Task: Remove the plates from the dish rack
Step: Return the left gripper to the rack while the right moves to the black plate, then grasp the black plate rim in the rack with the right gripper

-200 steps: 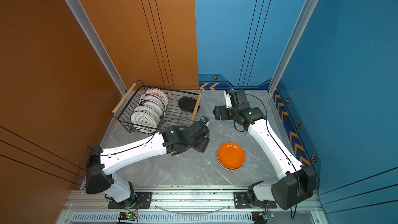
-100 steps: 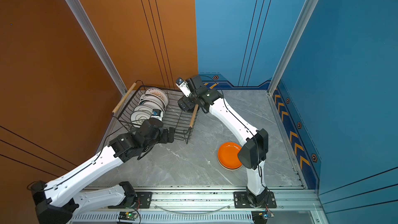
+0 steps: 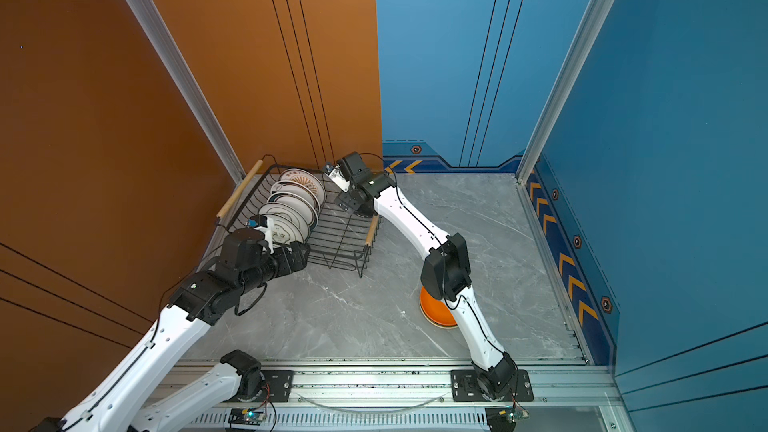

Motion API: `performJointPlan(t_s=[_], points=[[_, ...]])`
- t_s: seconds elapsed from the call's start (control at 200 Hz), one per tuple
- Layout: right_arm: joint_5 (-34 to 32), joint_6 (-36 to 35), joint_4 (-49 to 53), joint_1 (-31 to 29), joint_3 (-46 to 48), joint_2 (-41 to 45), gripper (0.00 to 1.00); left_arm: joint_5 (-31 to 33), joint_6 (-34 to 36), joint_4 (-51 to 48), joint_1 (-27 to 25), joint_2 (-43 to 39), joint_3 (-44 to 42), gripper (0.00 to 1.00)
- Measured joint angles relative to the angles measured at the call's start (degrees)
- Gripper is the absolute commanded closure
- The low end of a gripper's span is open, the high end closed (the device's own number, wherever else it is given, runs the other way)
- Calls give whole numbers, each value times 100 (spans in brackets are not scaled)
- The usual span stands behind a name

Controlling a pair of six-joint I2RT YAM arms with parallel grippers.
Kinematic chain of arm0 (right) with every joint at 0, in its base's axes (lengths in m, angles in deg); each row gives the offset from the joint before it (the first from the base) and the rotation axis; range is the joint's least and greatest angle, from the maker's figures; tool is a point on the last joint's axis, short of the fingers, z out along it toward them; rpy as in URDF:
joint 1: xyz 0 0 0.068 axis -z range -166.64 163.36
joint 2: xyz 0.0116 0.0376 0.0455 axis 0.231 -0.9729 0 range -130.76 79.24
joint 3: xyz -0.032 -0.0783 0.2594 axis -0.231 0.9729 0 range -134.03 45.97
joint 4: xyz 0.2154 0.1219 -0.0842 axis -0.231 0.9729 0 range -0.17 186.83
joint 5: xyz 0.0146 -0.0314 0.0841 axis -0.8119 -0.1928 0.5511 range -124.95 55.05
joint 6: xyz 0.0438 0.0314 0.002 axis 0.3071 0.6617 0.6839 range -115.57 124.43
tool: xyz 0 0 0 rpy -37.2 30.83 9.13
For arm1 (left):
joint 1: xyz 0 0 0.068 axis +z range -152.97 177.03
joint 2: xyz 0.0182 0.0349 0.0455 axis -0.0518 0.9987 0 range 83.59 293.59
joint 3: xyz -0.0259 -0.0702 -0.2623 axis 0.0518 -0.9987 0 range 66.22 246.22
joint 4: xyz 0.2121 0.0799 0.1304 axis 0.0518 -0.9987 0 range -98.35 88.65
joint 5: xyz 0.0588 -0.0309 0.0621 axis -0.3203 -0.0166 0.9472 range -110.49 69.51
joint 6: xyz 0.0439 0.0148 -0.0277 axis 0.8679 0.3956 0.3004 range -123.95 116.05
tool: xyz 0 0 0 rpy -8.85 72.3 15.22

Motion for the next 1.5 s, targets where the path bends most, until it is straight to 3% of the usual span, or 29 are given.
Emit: performJointPlan(t_s=[0.23,0.726,1.217,1.497], points=[[-9,-70,-15,188,-7,-275,13,-118,-118,0,9,-7,0,2],[-142,-68,-492,308,-98,-632,18,249,-262,-107,199,-107,0,2],[-90,-48,-664,365,-181,-885,31,-166,470,-50,295,122,4,2],[-87,-63,-643,411,-181,-1045,46,-72,651,-37,299,-127,4,2]])
